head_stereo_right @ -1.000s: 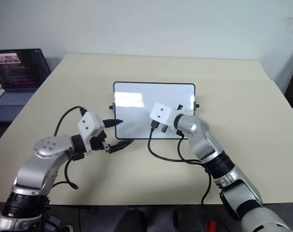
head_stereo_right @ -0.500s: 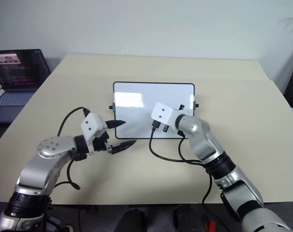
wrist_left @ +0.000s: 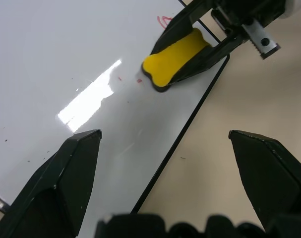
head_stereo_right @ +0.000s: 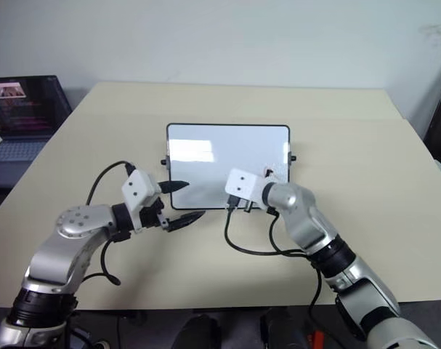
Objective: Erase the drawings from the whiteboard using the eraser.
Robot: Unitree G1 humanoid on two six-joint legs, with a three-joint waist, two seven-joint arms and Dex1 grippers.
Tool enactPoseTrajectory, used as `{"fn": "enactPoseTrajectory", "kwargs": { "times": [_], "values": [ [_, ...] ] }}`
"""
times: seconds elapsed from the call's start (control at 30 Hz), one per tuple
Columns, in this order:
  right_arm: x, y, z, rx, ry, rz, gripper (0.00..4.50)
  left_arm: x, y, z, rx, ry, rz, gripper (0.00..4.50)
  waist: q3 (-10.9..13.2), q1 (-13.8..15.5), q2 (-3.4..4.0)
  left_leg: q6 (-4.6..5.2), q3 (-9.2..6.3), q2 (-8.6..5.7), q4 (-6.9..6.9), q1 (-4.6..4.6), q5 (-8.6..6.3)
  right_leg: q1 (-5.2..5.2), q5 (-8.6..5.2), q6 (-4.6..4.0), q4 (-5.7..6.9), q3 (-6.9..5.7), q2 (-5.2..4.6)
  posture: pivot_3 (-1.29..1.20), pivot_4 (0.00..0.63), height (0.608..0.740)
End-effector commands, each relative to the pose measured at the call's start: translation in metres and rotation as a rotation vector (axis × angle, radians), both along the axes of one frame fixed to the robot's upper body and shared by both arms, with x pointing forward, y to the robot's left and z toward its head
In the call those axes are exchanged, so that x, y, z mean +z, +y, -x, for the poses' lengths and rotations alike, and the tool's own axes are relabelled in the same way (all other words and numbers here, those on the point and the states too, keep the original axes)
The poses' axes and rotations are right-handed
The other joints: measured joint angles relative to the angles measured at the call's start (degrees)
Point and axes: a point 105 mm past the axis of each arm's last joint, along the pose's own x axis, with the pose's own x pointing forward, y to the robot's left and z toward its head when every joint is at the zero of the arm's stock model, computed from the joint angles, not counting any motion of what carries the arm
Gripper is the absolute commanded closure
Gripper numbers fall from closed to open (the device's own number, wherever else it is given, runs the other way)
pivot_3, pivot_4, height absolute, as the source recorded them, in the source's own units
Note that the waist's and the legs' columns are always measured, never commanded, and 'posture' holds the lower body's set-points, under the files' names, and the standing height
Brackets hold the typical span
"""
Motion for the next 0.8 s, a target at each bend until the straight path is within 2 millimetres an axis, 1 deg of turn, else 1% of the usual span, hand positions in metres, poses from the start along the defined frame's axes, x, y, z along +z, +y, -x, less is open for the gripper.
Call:
{"fn": "enactPoseTrajectory", "kwargs": {
  "times": [0.03,0.1,0.17,0.3,0.4,0.47,0.57,0.63,0.7,0.8],
  "values": [
    [0.014,0.01,-0.007,0.022,-0.109,0.008,3.41,0.013,-0.004,0.002,-0.026,-0.048,-0.001,0.0,0.0,-0.1,0.0,0.0,-0.01,0.0,-0.01,-0.01,0.0,-0.01,0.0,0.0,0.0,-0.01,0.0,0.0,0.15,0.74],
    [0.013,0.018,-0.006,0.05,-0.121,0.014,3.41,0.013,-0.004,0.001,-0.025,-0.048,-0.001,0.0,0.0,-0.2,0.0,0.0,-0.02,0.01,-0.04,-0.05,0.0,-0.03,0.02,-0.03,-0.03,-0.02,0.0,0.0,0.15,0.74],
    [0.01,0.021,-0.005,0.058,-0.116,0.018,3.41,0.013,-0.005,0.002,-0.026,-0.048,0.0,0.0,0.0,-0.2,0.0,0.0,-0.03,0.02,-0.04,-0.09,-0.01,-0.03,0.1,-0.18,-0.06,-0.02,-0.01,0.0,0.15,0.74],
    [-0.016,0.003,-0.001,0.028,0.015,0.1,3.41,0.013,-0.003,0.003,-0.02,-0.046,0.0,0.0,0.0,-0.1,0.0,0.0,-0.04,0.02,-0.06,-0.12,-0.01,-0.04,0.1,-0.18,-0.11,-0.03,-0.04,0.0,0.15,0.74],
    [-0.024,-0.011,0.005,0.024,0.077,0.133,3.41,0.012,-0.003,0.004,-0.019,-0.045,0.001,0.0,0.0,0.3,0.0,0.0,-0.07,0.0,-0.05,-0.12,-0.01,-0.02,0.1,-0.18,-0.12,-0.06,-0.06,0.0,0.15,0.74],
    [-0.023,-0.014,0.006,0.018,0.082,0.13,3.41,0.012,-0.004,0.003,-0.02,-0.044,0.003,0.0,0.0,0.5,0.0,0.0,-0.08,0.0,-0.04,-0.11,-0.01,-0.01,0.09,-0.17,-0.11,-0.07,-0.06,0.0,0.15,0.74],
    [-0.014,-0.015,0.002,-0.008,0.049,0.107,3.41,0.012,-0.005,0.003,-0.025,-0.044,0.004,0.0,0.0,0.5,0.0,0.0,-0.07,0.0,-0.04,-0.08,-0.01,-0.01,0.04,-0.07,-0.08,-0.07,-0.05,0.0,0.15,0.74],
    [0.0,-0.016,-0.006,-0.05,-0.017,0.055,3.41,0.012,-0.006,0.003,-0.027,-0.043,0.005,0.0,0.0,0.6,0.0,0.0,-0.07,0.0,-0.03,-0.08,-0.01,-0.01,0.02,-0.03,-0.08,-0.07,-0.05,0.0,0.15,0.74],
    [0.004,-0.014,-0.008,-0.053,-0.036,0.039,3.41,0.012,-0.006,0.002,-0.029,-0.043,0.004,0.0,0.0,0.6,0.0,0.0,-0.07,0.0,-0.03,-0.09,-0.01,-0.01,0.02,-0.03,-0.08,-0.06,-0.05,0.0,0.15,0.74],
    [0.005,-0.013,-0.008,-0.054,-0.039,0.032,3.41,0.012,-0.007,0.002,-0.031,-0.045,0.005,0.0,0.0,0.6,0.0,0.0,-0.06,0.0,-0.03,-0.1,-0.01,-0.01,0.03,-0.05,-0.08,-0.06,-0.05,0.0,0.15,0.74]
  ]
}}
